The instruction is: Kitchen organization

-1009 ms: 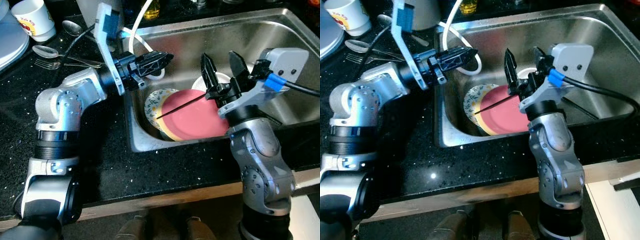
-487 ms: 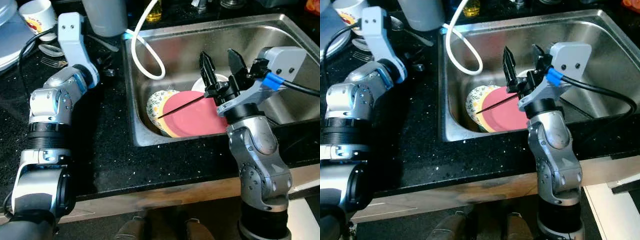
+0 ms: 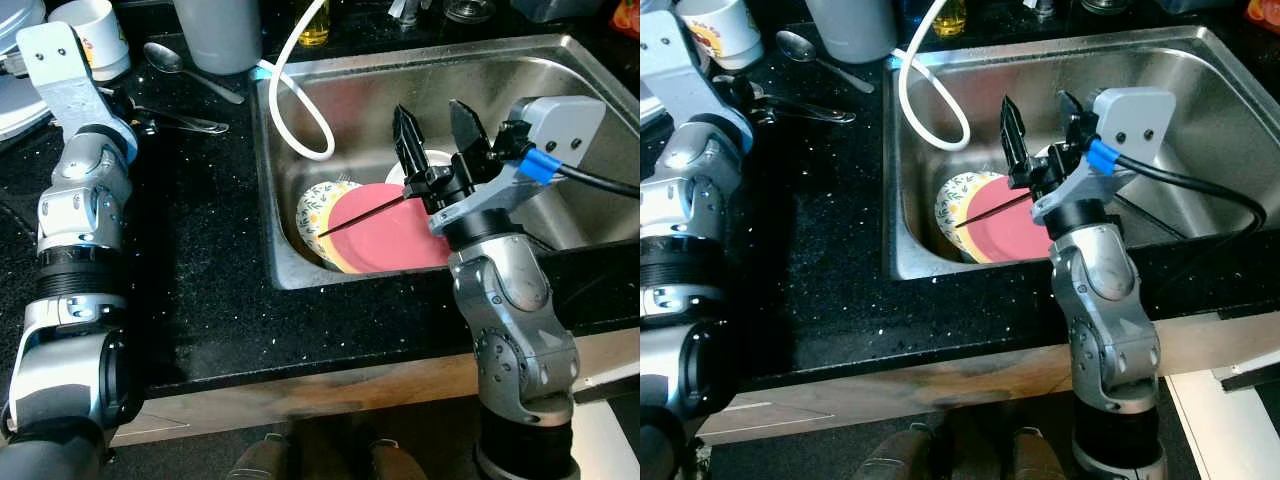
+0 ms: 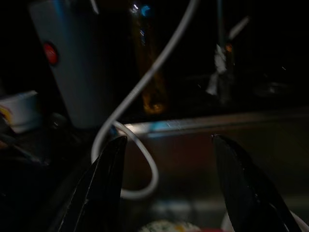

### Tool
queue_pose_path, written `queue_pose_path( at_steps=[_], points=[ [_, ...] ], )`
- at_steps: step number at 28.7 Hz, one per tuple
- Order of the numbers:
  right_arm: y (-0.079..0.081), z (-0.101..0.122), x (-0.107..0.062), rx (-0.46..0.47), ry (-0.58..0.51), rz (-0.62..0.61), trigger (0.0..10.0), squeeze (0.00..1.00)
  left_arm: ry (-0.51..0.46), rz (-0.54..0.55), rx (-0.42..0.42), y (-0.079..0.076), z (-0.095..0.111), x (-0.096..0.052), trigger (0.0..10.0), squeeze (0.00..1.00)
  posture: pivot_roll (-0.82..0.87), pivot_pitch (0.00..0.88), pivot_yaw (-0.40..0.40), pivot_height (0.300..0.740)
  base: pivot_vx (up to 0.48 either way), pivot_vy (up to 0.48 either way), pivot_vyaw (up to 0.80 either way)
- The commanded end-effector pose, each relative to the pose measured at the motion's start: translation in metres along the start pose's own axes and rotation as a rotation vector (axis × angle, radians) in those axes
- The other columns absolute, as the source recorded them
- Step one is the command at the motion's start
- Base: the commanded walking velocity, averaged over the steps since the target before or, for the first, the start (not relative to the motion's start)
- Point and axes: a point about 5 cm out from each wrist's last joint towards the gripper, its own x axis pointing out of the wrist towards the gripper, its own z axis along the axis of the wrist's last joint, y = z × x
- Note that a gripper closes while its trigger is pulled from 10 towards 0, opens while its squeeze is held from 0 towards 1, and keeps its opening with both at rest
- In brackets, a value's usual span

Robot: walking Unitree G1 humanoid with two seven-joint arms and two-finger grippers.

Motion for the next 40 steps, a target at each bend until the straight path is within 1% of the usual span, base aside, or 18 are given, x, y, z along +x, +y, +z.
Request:
queue_pose_path(
  at_steps=[1, 4, 8, 9, 10, 11, 18, 23, 24, 25, 28, 31, 35, 36, 37, 38, 39, 40],
  points=[
    [0.001, 0.002, -0.003, -0.006, -0.013, 0.011, 10.0, 0.00, 0.051, 0.033, -0.028, 0.011, -0.005, 0.003, 10.0, 0.00, 0.08, 0.215, 0.099, 0.740, 0.000, 0.000, 0.00],
    [-0.001, 0.004, -0.005, -0.014, -0.015, 0.014, 10.0, 0.00, 0.128, 0.065, -0.036, 0.018, -0.012, 0.007, 10.0, 0.00, 0.08, 0.215, 0.099, 0.740, 0.000, 0.000, 0.00],
    [-0.006, 0.008, -0.004, -0.026, -0.028, 0.020, 10.0, 0.00, 0.150, 0.115, -0.055, 0.025, -0.009, 0.012, 10.0, 0.00, 0.08, 0.215, 0.103, 0.740, 0.000, 0.000, 0.00],
    [-0.006, 0.009, -0.004, -0.027, -0.031, 0.019, 10.0, 0.00, 0.141, 0.113, -0.058, 0.025, -0.006, 0.013, 10.0, 0.18, 0.07, 0.215, 0.103, 0.740, 0.000, 0.000, 0.00],
    [-0.007, 0.010, -0.004, -0.028, -0.032, 0.018, 10.0, 0.00, 0.125, 0.110, -0.059, 0.025, -0.004, 0.014, 10.0, 0.18, 0.07, 0.215, 0.103, 0.740, 0.000, 0.000, 0.00],
    [-0.007, 0.010, -0.004, -0.027, -0.033, 0.018, 10.0, 0.00, 0.114, 0.100, -0.058, 0.024, -0.001, 0.014, 10.0, 1.00, 0.07, 0.217, 0.104, 0.740, 0.000, 0.000, 0.00],
    [-0.004, 0.009, -0.005, -0.017, -0.029, 0.022, 10.0, 0.00, 0.056, 0.091, -0.075, 0.021, 0.008, 0.016, 10.0, 1.00, 0.07, 0.220, 0.104, 0.740, 0.000, 0.000, 0.00],
    [-0.003, 0.009, -0.006, -0.010, -0.027, 0.029, 10.0, 0.00, 0.022, 0.160, -0.075, 0.028, 0.014, 0.017, 10.0, 1.00, 0.07, 0.230, 0.102, 0.740, 0.000, 0.000, 0.00],
    [-0.002, 0.009, -0.006, -0.007, -0.026, 0.030, 10.0, 0.00, 0.021, 0.187, -0.087, 0.032, 0.014, 0.017, 10.0, 0.61, 0.07, 0.236, 0.101, 0.740, 0.000, 0.000, 0.00],
    [-0.001, 0.008, -0.006, -0.004, -0.024, 0.032, 10.0, 0.00, 0.037, 0.194, -0.112, 0.035, 0.011, 0.017, 10.0, 0.00, 0.07, 0.239, 0.100, 0.740, 0.000, 0.000, 0.00],
    [0.000, 0.008, -0.007, -0.001, -0.020, 0.035, 10.0, 0.00, 0.066, 0.196, -0.150, 0.038, 0.006, 0.017, 10.0, 0.00, 0.07, 0.247, 0.102, 0.740, 0.000, 0.000, 0.00],
    [0.001, 0.009, -0.009, 0.003, -0.017, 0.035, 10.0, 0.00, 0.186, 0.136, -0.229, 0.036, -0.010, 0.017, 10.0, 0.00, 0.07, 0.264, 0.107, 0.740, 0.000, 0.000, 0.00],
    [0.002, 0.010, -0.012, 0.008, -0.012, 0.025, 10.0, 0.00, 0.263, 0.094, -0.240, 0.033, -0.020, 0.016, 10.0, 0.00, 0.06, 0.284, 0.118, 0.740, 0.000, 0.000, 0.00],
    [0.002, 0.010, -0.013, 0.008, -0.009, 0.022, 10.0, 0.00, 0.277, 0.075, -0.241, 0.032, -0.020, 0.016, 7.5, 0.00, 0.06, 0.287, 0.119, 0.740, 0.000, 0.000, 0.00],
    [0.002, 0.010, -0.014, 0.009, -0.007, 0.019, 10.0, 0.00, 0.283, 0.068, -0.231, 0.032, -0.020, 0.016, 6.0, 0.00, 0.06, 0.288, 0.119, 0.740, 0.000, 0.000, 0.00],
    [0.002, 0.010, -0.015, 0.009, -0.005, 0.014, 10.0, 0.00, 0.283, 0.069, -0.178, 0.033, -0.018, 0.017, 0.9, 0.00, 0.06, 0.292, 0.121, 0.740, 0.000, 0.000, 0.00],
    [0.001, 0.010, -0.015, 0.011, -0.004, 0.011, 10.0, 0.00, 0.285, 0.055, -0.151, 0.032, -0.017, 0.017, 0.0, 0.00, 0.06, 0.292, 0.122, 0.740, 0.000, 0.000, 0.00],
    [0.001, 0.010, -0.015, 0.011, -0.004, 0.011, 10.0, 0.00, 0.285, 0.055, -0.151, 0.032, -0.017, 0.017, 0.0, 0.00, 0.06, 0.292, 0.122, 0.740, 0.000, 0.000, 0.00]
  ],
)
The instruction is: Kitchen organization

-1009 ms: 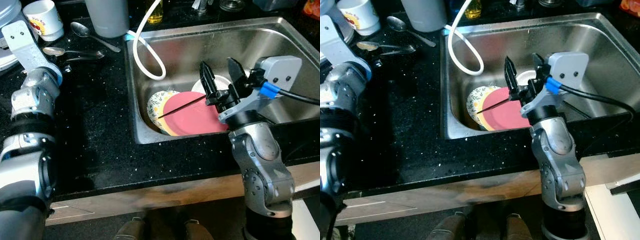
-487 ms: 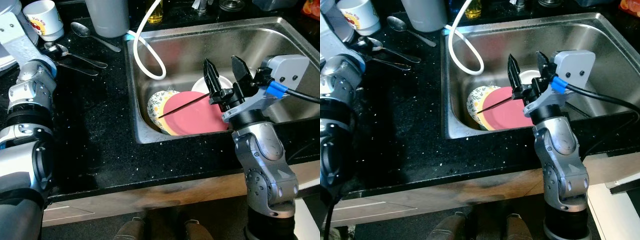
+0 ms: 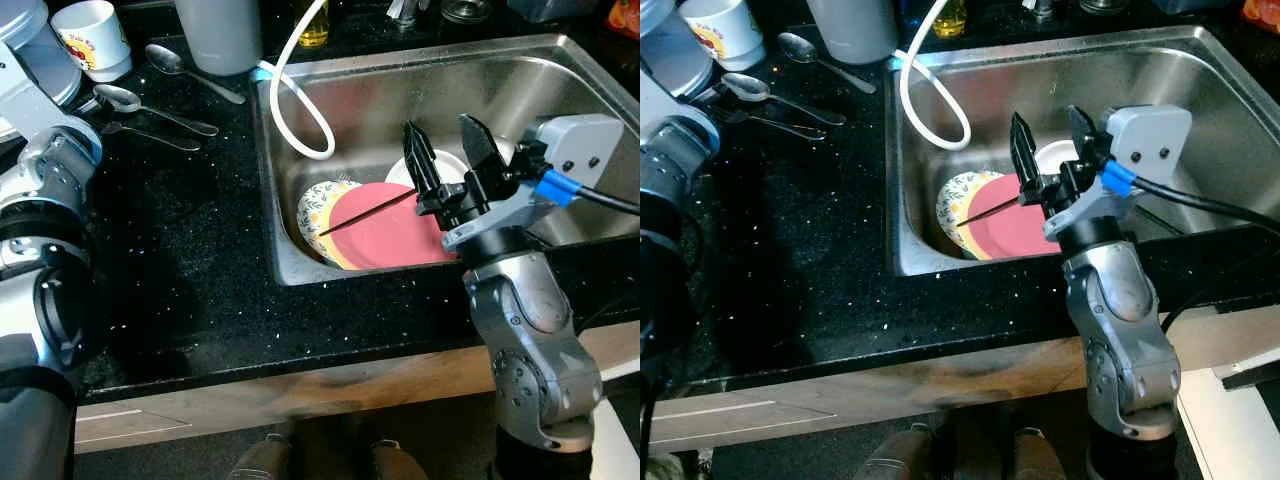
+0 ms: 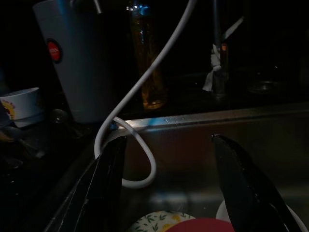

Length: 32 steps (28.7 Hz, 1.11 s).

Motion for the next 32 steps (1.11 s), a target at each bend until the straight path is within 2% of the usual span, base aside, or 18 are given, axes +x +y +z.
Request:
queue_pose_path(
  at_steps=[1, 8, 12, 14, 15, 17, 18, 19, 20, 21, 22, 23, 27, 29, 30, 32],
  points=[
    [0.002, 0.003, -0.004, 0.015, -0.006, 0.003, 10.0, 0.00, 0.082, -0.017, 0.063, 0.005, -0.013, 0.001, 0.0, 0.00, 0.06, 0.292, 0.122, 0.740, 0.000, 0.000, 0.00],
    [0.002, 0.002, -0.003, 0.021, -0.003, 0.002, 10.0, 0.00, 0.078, -0.109, 0.124, -0.002, -0.010, 0.000, 0.0, 0.00, 0.07, 0.287, 0.118, 0.740, 0.000, 0.000, 0.00],
    [0.003, 0.002, -0.001, 0.024, -0.004, 0.004, 10.0, 0.00, 0.019, -0.160, 0.185, -0.006, -0.004, 0.000, 0.0, 0.00, 0.07, 0.278, 0.116, 0.740, 0.000, 0.000, 0.00],
    [0.003, 0.002, -0.001, 0.024, -0.004, 0.004, 10.0, 0.00, 0.019, -0.160, 0.185, -0.006, -0.004, 0.000, 0.0, 0.00, 0.07, 0.278, 0.116, 0.740, 0.000, 0.000, 0.00],
    [0.003, 0.001, -0.001, 0.025, -0.005, 0.004, 10.0, 0.00, -0.006, -0.170, 0.189, -0.008, -0.002, 0.000, 0.0, 0.00, 0.07, 0.271, 0.115, 0.740, 0.000, 0.000, 0.00],
    [0.003, 0.001, 0.000, 0.025, -0.008, 0.006, 10.0, 0.00, -0.106, -0.251, 0.215, -0.020, 0.006, -0.003, 0.0, 0.00, 0.07, 0.261, 0.112, 0.740, 0.000, 0.000, 0.00],
    [0.003, 0.002, 0.001, 0.024, -0.010, 0.007, 10.0, 0.00, -0.119, -0.304, 0.222, -0.028, 0.006, -0.004, 0.0, 0.00, 0.07, 0.256, 0.111, 0.740, 0.000, 0.000, 0.00],
    [0.003, 0.002, 0.001, 0.024, -0.010, 0.007, 10.0, 0.00, -0.119, -0.304, 0.222, -0.028, 0.006, -0.004, 0.0, 0.00, 0.07, 0.256, 0.111, 0.740, 0.000, 0.000, 0.00],
    [0.003, 0.002, 0.001, 0.023, -0.012, 0.009, 10.0, 0.00, -0.097, -0.374, 0.255, -0.037, 0.000, -0.006, 8.3, 0.00, 0.07, 0.250, 0.108, 0.740, 0.000, 0.000, 0.00],
    [0.003, 0.002, 0.002, 0.022, -0.014, 0.011, 10.0, 0.00, -0.062, -0.434, 0.271, -0.045, -0.007, -0.008, 10.0, 0.00, 0.07, 0.244, 0.106, 0.740, 0.000, 0.000, 0.00],
    [0.002, 0.002, 0.002, 0.021, -0.016, 0.014, 10.0, 0.00, -0.020, -0.495, 0.271, -0.052, -0.014, -0.010, 10.0, 0.00, 0.07, 0.242, 0.105, 0.740, 0.000, 0.000, 0.00],
    [0.002, 0.002, 0.002, 0.021, -0.016, 0.014, 10.0, 0.00, -0.020, -0.495, 0.271, -0.052, -0.014, -0.010, 10.0, 0.00, 0.07, 0.242, 0.105, 0.740, 0.000, 0.000, 0.00],
    [0.002, 0.003, 0.005, 0.016, -0.026, 0.022, 10.0, 0.00, 0.164, -0.719, 0.272, -0.082, -0.047, -0.022, 10.0, 0.00, 0.07, 0.225, 0.099, 0.740, 0.000, 0.000, 0.00],
    [0.002, 0.004, 0.006, 0.013, -0.031, 0.025, 10.0, 0.00, 0.161, -0.717, 0.328, -0.090, -0.056, -0.022, 10.0, 0.00, 0.06, 0.221, 0.099, 0.740, 0.000, 0.000, 0.00],
    [0.002, 0.004, 0.006, 0.013, -0.031, 0.025, 10.0, 0.00, 0.161, -0.717, 0.328, -0.090, -0.056, -0.022, 10.0, 0.00, 0.06, 0.221, 0.099, 0.740, 0.000, 0.000, 0.00],
    [0.002, 0.005, 0.007, 0.009, -0.037, 0.026, 10.0, 0.00, 0.111, -0.590, 0.385, -0.086, -0.056, -0.014, 10.0, 0.00, 0.06, 0.213, 0.102, 0.740, 0.000, 0.000, 0.00]
  ],
)
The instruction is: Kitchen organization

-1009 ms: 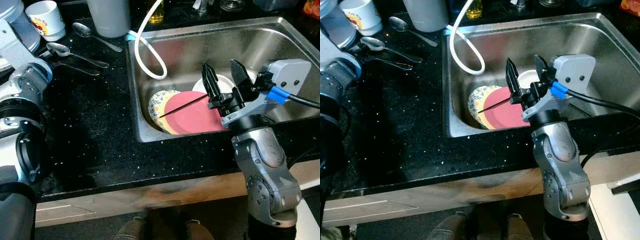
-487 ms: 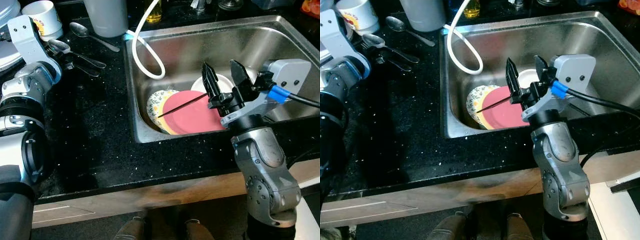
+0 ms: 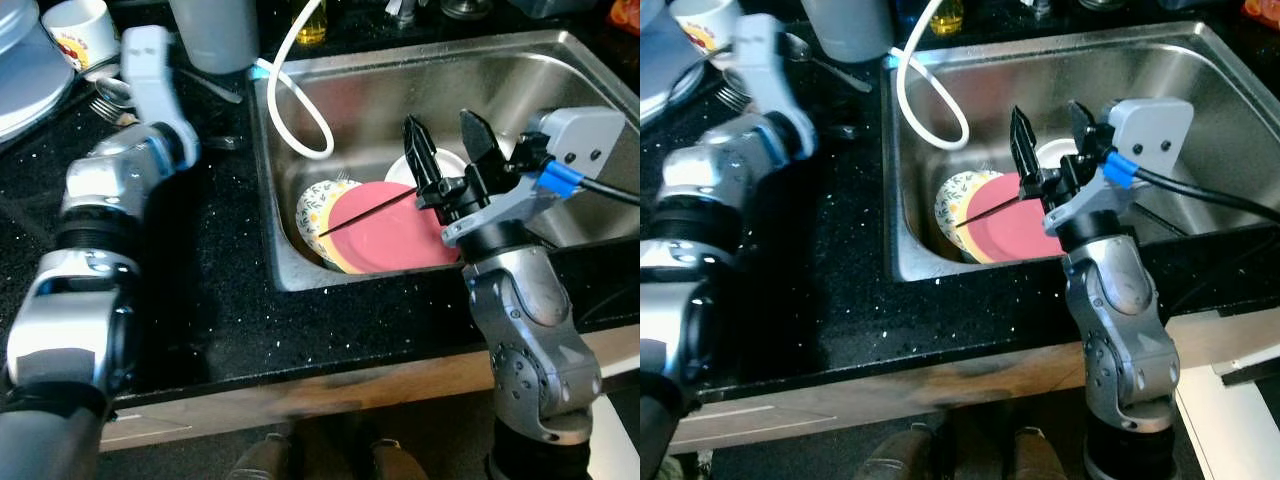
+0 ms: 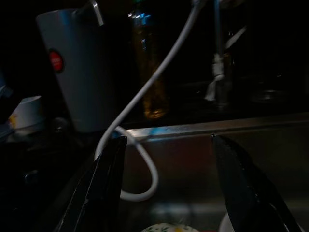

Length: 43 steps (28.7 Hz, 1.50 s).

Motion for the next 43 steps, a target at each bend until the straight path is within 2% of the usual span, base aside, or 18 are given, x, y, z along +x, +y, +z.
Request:
queue_pose_path(
  at_steps=[1, 5, 9, 12, 13, 15, 16, 19, 24, 26, 28, 30, 32, 38, 39, 40, 41, 43],
  points=[
    [-0.001, 0.000, -0.001, 0.000, -0.006, 0.000, 10.0, 0.00, 0.046, 0.146, 0.047, 0.014, -0.015, 0.000, 10.0, 0.00, 0.06, 0.213, 0.102, 0.740, 0.000, 0.000, 0.00],
    [-0.002, 0.000, -0.002, -0.004, -0.005, -0.005, 10.0, 0.00, 0.049, 0.190, 0.018, 0.020, -0.011, -0.002, 10.0, 0.00, 0.06, 0.213, 0.102, 0.740, 0.000, 0.000, 0.00],
    [-0.002, 0.000, -0.002, -0.005, -0.004, -0.004, 10.0, 0.00, 0.028, 0.145, 0.011, 0.017, -0.005, -0.004, 10.0, 0.00, 0.05, 0.212, 0.104, 0.740, 0.000, 0.000, 0.00],
    [-0.002, 0.000, -0.002, -0.003, -0.006, -0.003, 10.0, 0.00, -0.075, 0.149, 0.083, 0.018, 0.010, -0.008, 10.0, 0.00, 0.05, 0.215, 0.103, 0.740, 0.000, 0.000, 0.00],
    [-0.002, 0.000, -0.001, 0.001, -0.004, -0.001, 10.0, 0.00, -0.116, 0.225, 0.144, 0.026, 0.020, -0.013, 10.0, 0.00, 0.06, 0.219, 0.099, 0.740, 0.000, 0.000, 0.00],
    [-0.002, -0.001, -0.002, 0.002, -0.003, 0.000, 10.0, 0.00, -0.121, 0.277, 0.168, 0.032, 0.022, -0.015, 10.0, 0.00, 0.06, 0.222, 0.097, 0.740, 0.000, 0.000, 0.00],
    [-0.002, -0.001, -0.002, 0.002, -0.003, 0.000, 10.0, 0.00, -0.121, 0.277, 0.168, 0.032, 0.022, -0.015, 10.0, 0.00, 0.06, 0.222, 0.097, 0.740, 0.000, 0.000, 0.00],
    [-0.002, -0.003, -0.003, 0.005, 0.008, -0.004, 10.0, 0.00, -0.086, 0.382, 0.276, 0.047, 0.018, -0.021, 10.0, 0.00, 0.06, 0.229, 0.099, 0.740, 0.000, 0.000, 0.00],
    [-0.007, -0.013, -0.011, 0.009, 0.047, -0.043, 10.0, 0.00, -0.003, 0.445, 0.283, 0.061, 0.003, -0.027, 10.0, 0.00, 0.06, 0.233, 0.100, 0.740, 0.000, 0.000, 0.00],
    [-0.011, -0.036, -0.022, 0.029, 0.129, -0.082, 10.0, 0.00, -0.004, 0.425, 0.262, 0.062, -0.004, -0.027, 10.0, 0.00, 0.06, 0.233, 0.100, 0.740, 0.000, 0.000, 0.00],
    [-0.011, -0.044, -0.026, 0.039, 0.160, -0.091, 10.0, 0.00, 0.000, 0.398, 0.239, 0.060, -0.008, -0.026, 10.0, 0.00, 0.07, 0.237, 0.103, 0.740, 0.000, 0.000, 0.00],
    [-0.011, -0.044, -0.026, 0.039, 0.160, -0.091, 10.0, 0.00, 0.000, 0.398, 0.239, 0.060, -0.008, -0.026, 10.0, 0.00, 0.07, 0.237, 0.103, 0.740, 0.000, 0.000, 0.00],
    [-0.013, -0.057, -0.030, 0.046, 0.207, -0.102, 10.0, 0.00, 0.060, 0.324, 0.126, 0.054, -0.021, -0.020, 10.0, 0.00, 0.07, 0.237, 0.103, 0.740, 0.000, 0.000, 0.00],
    [-0.014, -0.061, -0.031, 0.043, 0.225, -0.090, 10.0, 0.00, 0.094, 0.290, 0.068, 0.050, -0.029, -0.018, 10.0, 0.00, 0.06, 0.234, 0.110, 0.740, 0.000, 0.000, 0.00],
    [-0.013, -0.060, -0.030, 0.040, 0.226, -0.045, 10.0, 0.00, 0.133, 0.208, -0.028, 0.038, -0.040, -0.012, 10.0, 0.00, 0.05, 0.234, 0.107, 0.740, 0.000, 0.000, 0.00],
    [-0.013, -0.060, -0.030, 0.040, 0.226, -0.045, 10.0, 0.00, 0.133, 0.208, -0.028, 0.038, -0.040, -0.012, 10.0, 0.00, 0.05, 0.234, 0.107, 0.740, 0.000, 0.000, 0.00],
    [-0.012, -0.058, -0.027, 0.035, 0.219, -0.005, 10.0, 0.00, 0.161, 0.109, -0.094, 0.021, -0.049, -0.005, 10.0, 0.00, 0.05, 0.234, 0.103, 0.740, 0.000, 0.000, 0.00],
    [-0.012, -0.057, -0.027, 0.033, 0.217, 0.006, 10.0, 0.00, 0.170, 0.075, -0.116, 0.015, -0.051, -0.003, 10.0, 0.00, 0.05, 0.234, 0.103, 0.740, 0.000, 0.000, 0.00]
  ],
)
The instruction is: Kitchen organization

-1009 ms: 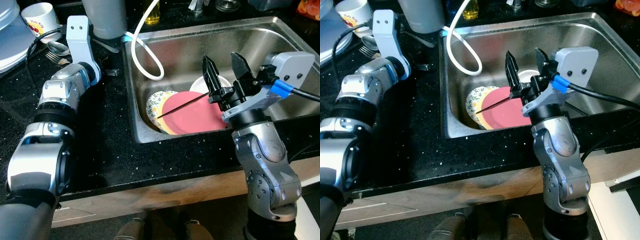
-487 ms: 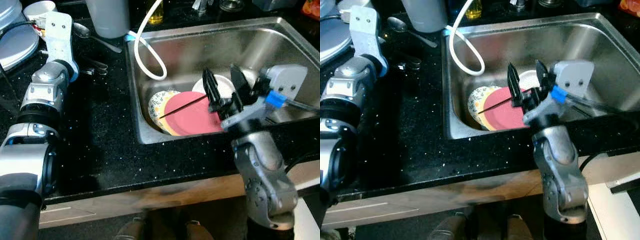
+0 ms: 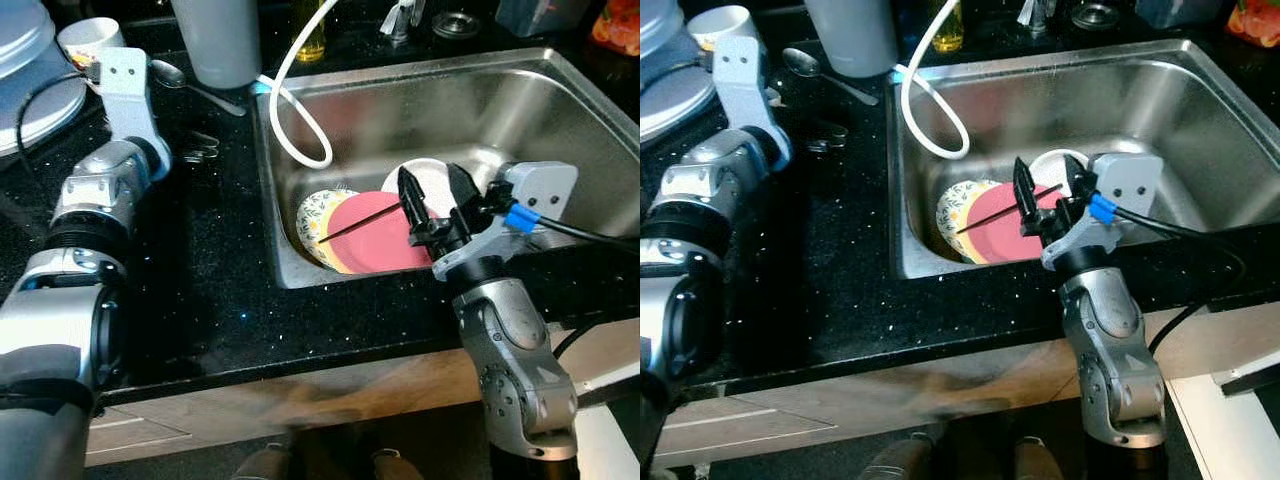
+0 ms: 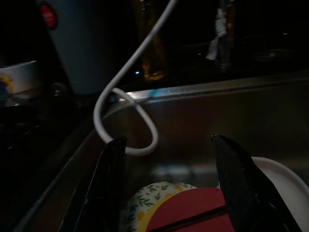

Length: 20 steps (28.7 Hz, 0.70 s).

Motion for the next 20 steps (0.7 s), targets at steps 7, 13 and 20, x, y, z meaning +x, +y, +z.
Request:
queue_pose_path(
  at_steps=[7, 13, 20],
  points=[
    [0.003, -0.007, 0.000, 0.020, 0.042, 0.059, 10.0, 0.00, 0.139, -0.198, -0.156, -0.040, -0.041, 0.011, 10.0, 0.00, 0.05, 0.236, 0.100, 0.740, 0.000, 0.000, 0.00],
    [0.002, -0.004, 0.001, 0.018, 0.028, 0.058, 10.0, 0.00, 0.102, -0.402, -0.188, -0.076, -0.036, 0.011, 10.0, 0.00, 0.05, 0.237, 0.095, 0.740, 0.000, 0.000, 0.00],
    [0.002, -0.001, 0.002, 0.019, 0.015, 0.063, 10.0, 0.00, 0.061, -0.569, -0.171, -0.095, -0.023, 0.001, 10.0, 0.00, 0.05, 0.236, 0.092, 0.740, 0.000, 0.000, 0.00]
  ],
)
